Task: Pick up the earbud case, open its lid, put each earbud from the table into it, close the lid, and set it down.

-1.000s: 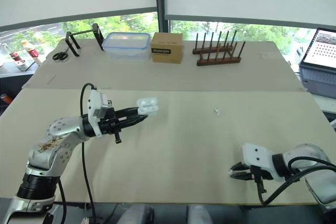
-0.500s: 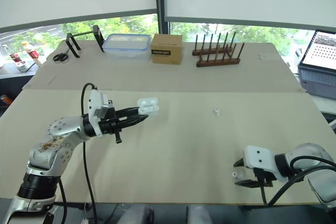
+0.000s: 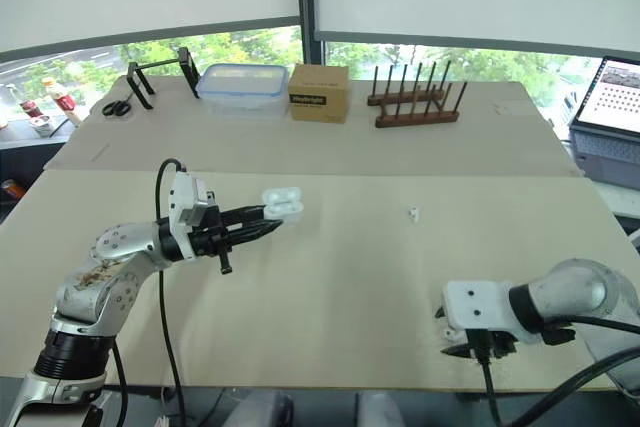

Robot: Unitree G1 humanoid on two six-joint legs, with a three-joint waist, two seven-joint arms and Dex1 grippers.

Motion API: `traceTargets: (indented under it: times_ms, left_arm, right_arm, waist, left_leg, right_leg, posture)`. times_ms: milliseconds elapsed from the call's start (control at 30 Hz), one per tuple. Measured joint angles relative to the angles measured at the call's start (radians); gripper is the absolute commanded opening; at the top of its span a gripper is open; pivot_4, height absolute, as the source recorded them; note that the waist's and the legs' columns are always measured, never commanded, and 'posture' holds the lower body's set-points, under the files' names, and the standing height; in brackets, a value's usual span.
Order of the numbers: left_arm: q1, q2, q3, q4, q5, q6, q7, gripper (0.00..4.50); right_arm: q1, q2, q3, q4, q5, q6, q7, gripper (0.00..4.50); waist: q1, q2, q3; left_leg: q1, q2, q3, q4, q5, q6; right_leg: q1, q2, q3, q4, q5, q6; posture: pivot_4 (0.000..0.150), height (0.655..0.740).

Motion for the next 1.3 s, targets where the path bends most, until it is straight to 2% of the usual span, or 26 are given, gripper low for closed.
traceTargets:
  times_ms: [133,300,1300]
  left_arm:
    - [-0.001,-0.001,-0.006,0.004,0.001,-0.004,-0.002,0.52]
    - [-0.002,-0.001,-0.009,0.006,0.001,-0.015,-0.005,0.52]
    - [-0.006,-0.001,-0.011,0.008,0.001,-0.016,-0.004,0.52]
  right_arm:
    - [-0.074,0.002,0.081,-0.021,-0.061,0.053,-0.011,2.76]
    - [-0.116,0.001,0.141,-0.041,-0.068,0.095,0.019,2.76]
    - [-0.152,0.034,0.225,0.017,-0.123,0.126,0.029,2.76]
  waist:
    - [0.0,0.0,0.0]
    - [0.002,0.0,0.0]
    - [0.0,0.0,0.0]
  left_leg:
    - [0.0,0.0,0.0,-0.001,0.0,0.0]
    - [-0.001,0.0,0.0,0.0,0.0,0.0]
    - [-0.001,0.0,0.0,-0.001,0.0,0.0]
  right_leg:
    - [-0.001,0.0,0.0,0.0,0.0,0.0]
    - [0.0,0.0,0.0,-0.001,0.0,0.0]
    - [-0.001,0.0,0.0,-0.001,0.0,0.0]
  posture:
    - [0.15,0.74]
    - [0.15,0.74]
    - [0.15,0.74]
